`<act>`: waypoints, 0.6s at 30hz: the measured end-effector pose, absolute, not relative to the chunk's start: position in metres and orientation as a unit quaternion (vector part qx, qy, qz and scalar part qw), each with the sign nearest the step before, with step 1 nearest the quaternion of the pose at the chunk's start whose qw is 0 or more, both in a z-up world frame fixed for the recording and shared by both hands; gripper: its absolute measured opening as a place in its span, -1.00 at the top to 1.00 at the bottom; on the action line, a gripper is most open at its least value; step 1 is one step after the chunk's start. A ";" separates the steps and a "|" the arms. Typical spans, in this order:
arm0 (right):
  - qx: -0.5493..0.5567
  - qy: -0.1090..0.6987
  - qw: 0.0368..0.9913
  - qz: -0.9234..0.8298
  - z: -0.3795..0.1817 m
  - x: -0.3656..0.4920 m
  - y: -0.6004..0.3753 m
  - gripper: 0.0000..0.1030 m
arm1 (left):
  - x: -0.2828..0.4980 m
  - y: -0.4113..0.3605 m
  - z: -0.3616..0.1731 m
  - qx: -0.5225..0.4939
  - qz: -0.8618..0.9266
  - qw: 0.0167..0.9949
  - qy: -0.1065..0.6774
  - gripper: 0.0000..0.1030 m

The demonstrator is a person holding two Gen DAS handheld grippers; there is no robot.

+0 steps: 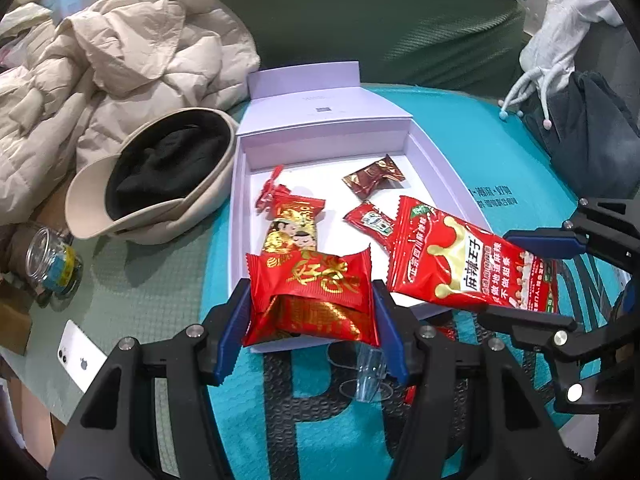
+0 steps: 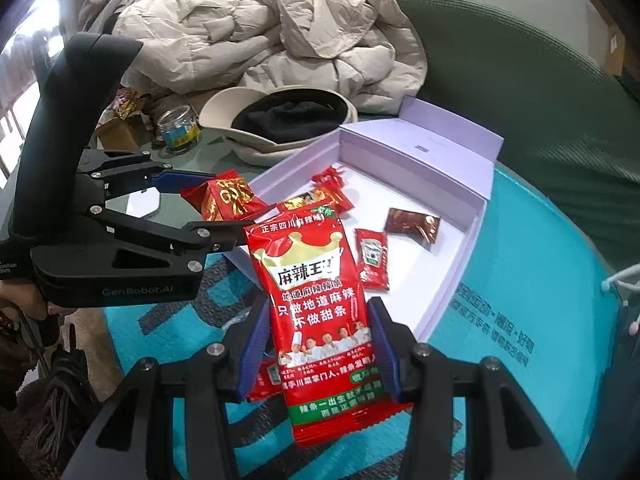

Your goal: Organize objects

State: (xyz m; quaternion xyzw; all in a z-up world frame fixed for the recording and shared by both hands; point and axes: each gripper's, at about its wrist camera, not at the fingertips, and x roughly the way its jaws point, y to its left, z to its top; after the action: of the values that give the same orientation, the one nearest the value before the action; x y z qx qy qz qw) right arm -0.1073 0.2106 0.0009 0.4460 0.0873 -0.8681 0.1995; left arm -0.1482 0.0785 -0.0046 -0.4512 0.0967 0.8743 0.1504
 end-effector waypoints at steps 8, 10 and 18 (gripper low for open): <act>0.447 0.078 0.188 -0.871 -0.003 -0.118 0.224 0.03 | -0.168 0.092 -0.008 -0.455 0.870 0.159 0.104 -0.10; 0.444 0.079 0.186 -0.873 -0.003 -0.124 0.226 0.03 | -0.174 0.095 -0.008 -0.453 0.871 0.160 0.108 -0.10; 0.439 0.078 0.184 -0.876 -0.004 -0.152 0.238 0.03 | -0.204 0.102 -0.006 -0.447 0.874 0.160 0.108 -0.10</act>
State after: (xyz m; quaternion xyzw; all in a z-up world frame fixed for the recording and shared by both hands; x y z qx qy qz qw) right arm -0.1521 0.2381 -0.0036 0.4387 0.0778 -0.8762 0.1838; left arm -0.2036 0.1015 -0.0062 -0.4468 0.1078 0.8736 0.1597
